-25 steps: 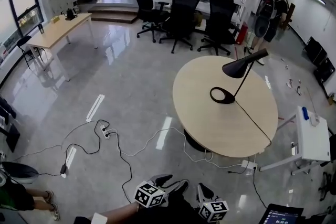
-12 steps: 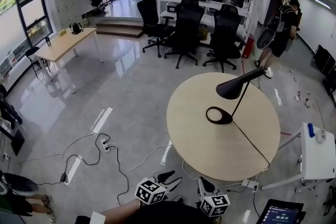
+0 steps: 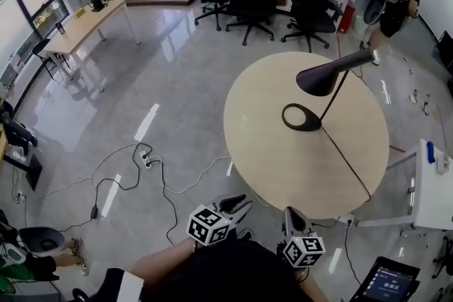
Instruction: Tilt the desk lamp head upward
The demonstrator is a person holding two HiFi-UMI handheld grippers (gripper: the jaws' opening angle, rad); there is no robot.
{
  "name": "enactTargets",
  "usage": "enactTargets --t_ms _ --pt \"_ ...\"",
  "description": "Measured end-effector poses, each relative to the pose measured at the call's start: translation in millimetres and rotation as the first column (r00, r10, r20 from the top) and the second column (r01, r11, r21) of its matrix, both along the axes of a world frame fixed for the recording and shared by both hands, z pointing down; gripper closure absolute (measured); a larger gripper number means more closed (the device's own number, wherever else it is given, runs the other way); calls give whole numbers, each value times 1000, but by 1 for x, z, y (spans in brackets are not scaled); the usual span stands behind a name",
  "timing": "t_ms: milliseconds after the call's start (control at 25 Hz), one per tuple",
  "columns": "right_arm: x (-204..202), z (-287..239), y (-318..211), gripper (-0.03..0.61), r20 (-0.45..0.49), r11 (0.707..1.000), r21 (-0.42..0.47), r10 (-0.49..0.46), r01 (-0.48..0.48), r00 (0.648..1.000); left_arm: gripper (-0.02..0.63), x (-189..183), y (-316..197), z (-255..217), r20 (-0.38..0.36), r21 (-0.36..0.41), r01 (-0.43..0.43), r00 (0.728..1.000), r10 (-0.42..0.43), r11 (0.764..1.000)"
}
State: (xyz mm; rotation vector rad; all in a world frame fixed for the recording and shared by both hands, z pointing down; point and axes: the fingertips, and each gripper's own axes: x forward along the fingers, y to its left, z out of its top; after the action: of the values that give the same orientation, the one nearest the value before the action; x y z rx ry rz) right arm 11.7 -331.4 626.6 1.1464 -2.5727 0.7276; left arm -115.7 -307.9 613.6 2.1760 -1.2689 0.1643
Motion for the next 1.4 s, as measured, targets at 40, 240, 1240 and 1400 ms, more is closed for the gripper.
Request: enactTargets --t_ms 40,240,1240,1400 --pt "0 -1 -3 574 -8 1000 3 1 -1 1000 495 0 -5 -1 -17 2 -3 1000 3 1000" --pt "6 -8 -33 574 -40 998 19 59 -58 997 495 7 -44 -10 -92 24 -66 993 68 998" --pt "56 -242 -305 574 -3 749 543 454 -380 891 494 -42 -318 -64 -293 227 -163 929 227 960" --pt "57 -275 -331 539 44 703 597 452 -386 891 456 -38 -348 -72 -322 231 -148 921 219 962"
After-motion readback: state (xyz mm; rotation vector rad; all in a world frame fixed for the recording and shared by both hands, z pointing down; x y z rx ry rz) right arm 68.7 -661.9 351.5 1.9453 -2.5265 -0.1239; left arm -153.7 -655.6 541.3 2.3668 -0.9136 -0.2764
